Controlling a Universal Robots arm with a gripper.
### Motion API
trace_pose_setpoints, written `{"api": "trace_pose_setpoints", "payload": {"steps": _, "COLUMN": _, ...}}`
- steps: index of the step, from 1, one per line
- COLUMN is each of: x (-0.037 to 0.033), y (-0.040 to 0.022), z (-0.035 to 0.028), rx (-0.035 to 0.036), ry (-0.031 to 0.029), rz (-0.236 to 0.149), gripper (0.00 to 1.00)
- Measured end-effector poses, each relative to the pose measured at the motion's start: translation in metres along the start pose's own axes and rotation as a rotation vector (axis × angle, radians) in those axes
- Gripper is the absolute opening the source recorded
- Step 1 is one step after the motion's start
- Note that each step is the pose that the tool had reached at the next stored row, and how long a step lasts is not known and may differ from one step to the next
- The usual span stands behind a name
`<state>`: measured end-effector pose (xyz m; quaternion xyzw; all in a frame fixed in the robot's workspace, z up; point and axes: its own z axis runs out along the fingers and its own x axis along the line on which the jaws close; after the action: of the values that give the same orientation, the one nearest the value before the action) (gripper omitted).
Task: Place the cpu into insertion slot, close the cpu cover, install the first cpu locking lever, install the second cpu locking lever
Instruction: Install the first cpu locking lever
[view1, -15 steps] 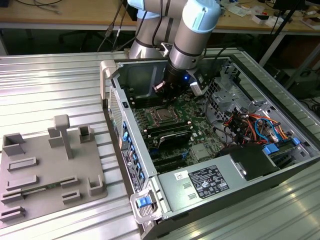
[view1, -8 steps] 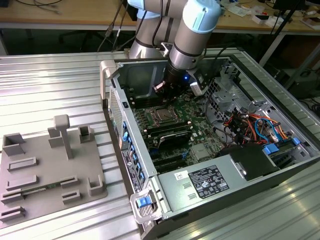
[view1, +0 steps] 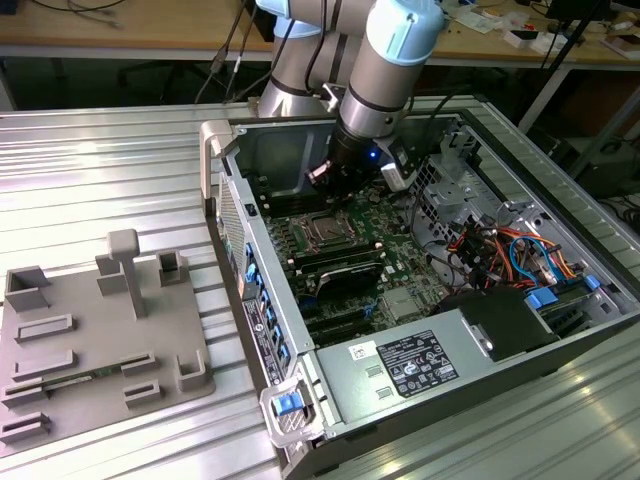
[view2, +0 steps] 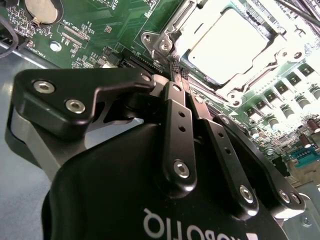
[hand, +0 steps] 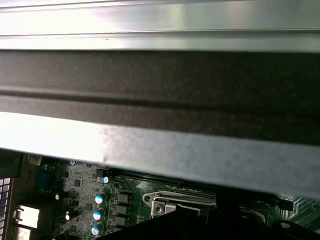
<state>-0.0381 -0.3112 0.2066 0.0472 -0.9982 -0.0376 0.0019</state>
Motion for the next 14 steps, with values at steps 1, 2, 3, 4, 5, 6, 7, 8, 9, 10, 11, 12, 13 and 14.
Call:
{"api": "trace_pose_setpoints", "payload": {"steps": 1, "x": 0.0000, "y": -0.0001, "z": 0.0001, "rx": 0.0000, "ry": 0.0000, "rz": 0.000, "gripper": 0.11}}
{"api": "trace_pose_setpoints", "payload": {"steps": 2, "x": 0.0000, "y": -0.0001, "z": 0.0003, "rx": 0.0000, "ry": 0.0000, "rz": 0.000, "gripper": 0.11}}
{"api": "trace_pose_setpoints", "payload": {"steps": 3, "x": 0.0000, "y": -0.0002, "z": 0.0007, "rx": 0.0001, "ry": 0.0000, "rz": 0.000, "gripper": 0.11}}
{"api": "trace_pose_setpoints", "payload": {"steps": 4, "x": -0.0001, "y": -0.0003, "z": 0.0015, "rx": 0.0005, "ry": 0.0001, "rz": 0.000, "gripper": 0.11}}
{"api": "trace_pose_setpoints", "payload": {"steps": 5, "x": -0.0001, "y": -0.0004, "z": 0.0024, "rx": 0.0012, "ry": 0.0004, "rz": 0.000, "gripper": 0.11}}
{"api": "trace_pose_setpoints", "payload": {"steps": 6, "x": -0.0001, "y": -0.0005, "z": 0.0034, "rx": 0.0022, "ry": 0.0009, "rz": 0.000, "gripper": 0.11}}
{"api": "trace_pose_setpoints", "payload": {"steps": 7, "x": -0.0002, "y": -0.0006, "z": 0.0044, "rx": 0.0025, "ry": 0.0008, "rz": 0.000, "gripper": 0.11}}
{"api": "trace_pose_setpoints", "payload": {"steps": 8, "x": -0.0002, "y": -0.0006, "z": 0.0053, "rx": 0.0023, "ry": 0.0005, "rz": 0.000, "gripper": 0.11}}
{"api": "trace_pose_setpoints", "payload": {"steps": 9, "x": -0.0003, "y": -0.0006, "z": 0.0059, "rx": 0.0025, "ry": 0.0005, "rz": 0.000, "gripper": 0.11}}
{"api": "trace_pose_setpoints", "payload": {"steps": 10, "x": -0.0003, "y": -0.0007, "z": 0.0060, "rx": 0.0029, "ry": 0.0006, "rz": 0.000, "gripper": 0.11}}
{"api": "trace_pose_setpoints", "payload": {"steps": 11, "x": -0.0003, "y": -0.0007, "z": 0.0062, "rx": 0.0033, "ry": 0.0006, "rz": 0.000, "gripper": 0.11}}
{"api": "trace_pose_setpoints", "payload": {"steps": 12, "x": -0.0003, "y": -0.0007, "z": 0.0063, "rx": 0.0033, "ry": 0.0006, "rz": 0.000, "gripper": 0.11}}
{"api": "trace_pose_setpoints", "payload": {"steps": 13, "x": -0.0003, "y": -0.0008, "z": 0.0063, "rx": 0.0032, "ry": 0.0005, "rz": 0.000, "gripper": 0.11}}
{"api": "trace_pose_setpoints", "payload": {"steps": 14, "x": -0.0003, "y": -0.0007, "z": 0.0062, "rx": 0.0035, "ry": 0.0007, "rz": 0.000, "gripper": 0.11}}
